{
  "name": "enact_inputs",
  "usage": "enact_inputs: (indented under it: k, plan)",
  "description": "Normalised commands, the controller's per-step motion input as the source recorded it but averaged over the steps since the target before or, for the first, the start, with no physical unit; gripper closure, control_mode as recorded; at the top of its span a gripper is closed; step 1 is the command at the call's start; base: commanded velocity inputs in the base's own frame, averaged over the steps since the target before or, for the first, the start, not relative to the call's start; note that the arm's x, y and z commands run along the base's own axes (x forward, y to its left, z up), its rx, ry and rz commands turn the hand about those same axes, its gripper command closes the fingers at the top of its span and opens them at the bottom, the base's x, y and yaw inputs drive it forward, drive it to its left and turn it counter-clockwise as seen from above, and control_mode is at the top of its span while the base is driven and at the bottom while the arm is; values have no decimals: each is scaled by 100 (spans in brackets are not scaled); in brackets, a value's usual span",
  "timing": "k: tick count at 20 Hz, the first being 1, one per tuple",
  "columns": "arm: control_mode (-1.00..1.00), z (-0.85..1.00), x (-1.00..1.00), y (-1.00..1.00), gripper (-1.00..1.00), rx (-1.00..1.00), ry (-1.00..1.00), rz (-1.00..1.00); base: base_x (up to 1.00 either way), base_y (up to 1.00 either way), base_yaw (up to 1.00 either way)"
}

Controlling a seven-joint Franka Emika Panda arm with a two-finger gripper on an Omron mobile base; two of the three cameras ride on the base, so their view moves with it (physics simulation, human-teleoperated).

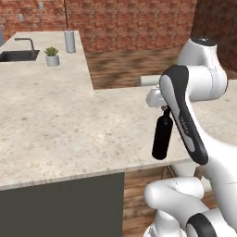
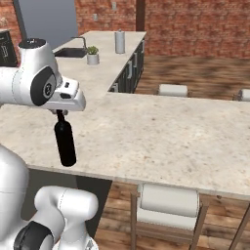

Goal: Move the drinks to the dining counter.

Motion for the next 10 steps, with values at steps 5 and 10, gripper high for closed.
enact_inputs:
  k: [5, 10]
  plan:
    - [-100, 0, 65, -88, 100, 22, 0, 0, 0, 0, 0]
    - [-100, 0, 71, -59, 100, 11, -1, 0, 0, 0, 0]
